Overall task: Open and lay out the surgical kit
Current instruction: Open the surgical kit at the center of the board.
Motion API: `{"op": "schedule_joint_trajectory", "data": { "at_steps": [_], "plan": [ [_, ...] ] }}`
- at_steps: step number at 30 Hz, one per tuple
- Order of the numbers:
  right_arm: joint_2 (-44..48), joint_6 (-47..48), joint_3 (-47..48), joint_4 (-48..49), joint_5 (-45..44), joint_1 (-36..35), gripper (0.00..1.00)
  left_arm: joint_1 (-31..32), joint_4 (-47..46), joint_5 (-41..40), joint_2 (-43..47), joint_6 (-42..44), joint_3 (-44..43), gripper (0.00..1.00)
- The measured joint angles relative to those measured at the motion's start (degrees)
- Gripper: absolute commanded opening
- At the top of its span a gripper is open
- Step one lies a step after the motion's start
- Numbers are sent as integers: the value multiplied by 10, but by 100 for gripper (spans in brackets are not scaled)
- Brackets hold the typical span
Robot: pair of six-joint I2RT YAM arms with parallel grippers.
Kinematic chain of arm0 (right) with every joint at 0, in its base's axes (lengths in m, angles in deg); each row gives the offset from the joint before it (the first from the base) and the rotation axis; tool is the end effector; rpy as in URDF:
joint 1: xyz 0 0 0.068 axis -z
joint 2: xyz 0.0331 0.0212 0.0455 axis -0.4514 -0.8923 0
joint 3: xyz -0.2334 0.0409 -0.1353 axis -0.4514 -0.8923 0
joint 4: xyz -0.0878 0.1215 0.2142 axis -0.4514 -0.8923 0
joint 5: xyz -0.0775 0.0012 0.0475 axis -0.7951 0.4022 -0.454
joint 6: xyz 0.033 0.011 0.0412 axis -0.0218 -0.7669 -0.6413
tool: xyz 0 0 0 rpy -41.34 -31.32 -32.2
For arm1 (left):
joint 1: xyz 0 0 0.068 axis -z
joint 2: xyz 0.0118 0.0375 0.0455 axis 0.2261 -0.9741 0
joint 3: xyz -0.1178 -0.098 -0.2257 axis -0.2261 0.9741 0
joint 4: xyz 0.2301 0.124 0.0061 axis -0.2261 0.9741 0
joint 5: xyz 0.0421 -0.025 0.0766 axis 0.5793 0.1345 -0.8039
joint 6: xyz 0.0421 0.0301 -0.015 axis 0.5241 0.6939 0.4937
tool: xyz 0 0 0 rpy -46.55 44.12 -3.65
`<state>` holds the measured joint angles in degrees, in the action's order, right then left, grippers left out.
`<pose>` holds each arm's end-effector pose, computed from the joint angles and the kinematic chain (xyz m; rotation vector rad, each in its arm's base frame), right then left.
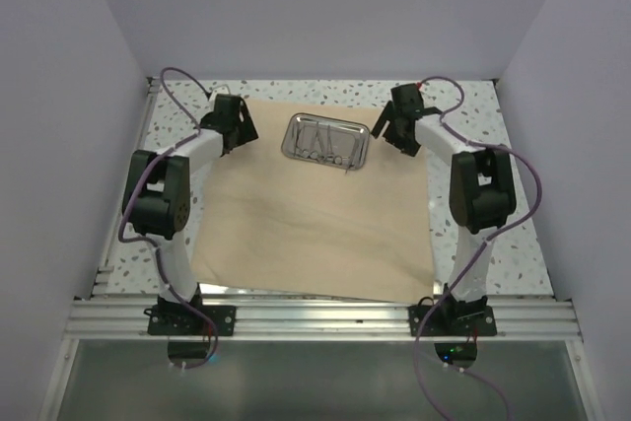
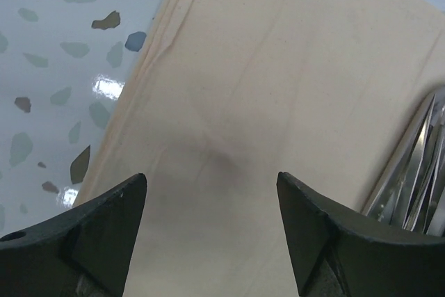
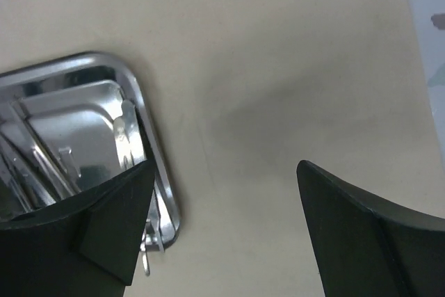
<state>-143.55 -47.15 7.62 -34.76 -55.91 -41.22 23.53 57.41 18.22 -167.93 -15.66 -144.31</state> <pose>0.4194 0.0999 0.2081 0.6499 2.3984 0.1466 0.4121 -0.0664 0.1915 -0.5241 2.2523 -0.0370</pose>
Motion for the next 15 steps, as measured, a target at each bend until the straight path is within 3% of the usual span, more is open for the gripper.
{"op": "schedule_joint_trajectory", "data": {
  "at_steps": [9, 15],
  "plan": [
    [-137, 17, 131, -25, 44, 113, 88, -66, -23, 50, -127, 5, -103, 78],
    [-203, 38, 244, -50, 50, 142, 88, -96, -50, 77, -172, 7, -157, 76]
  ]
}}
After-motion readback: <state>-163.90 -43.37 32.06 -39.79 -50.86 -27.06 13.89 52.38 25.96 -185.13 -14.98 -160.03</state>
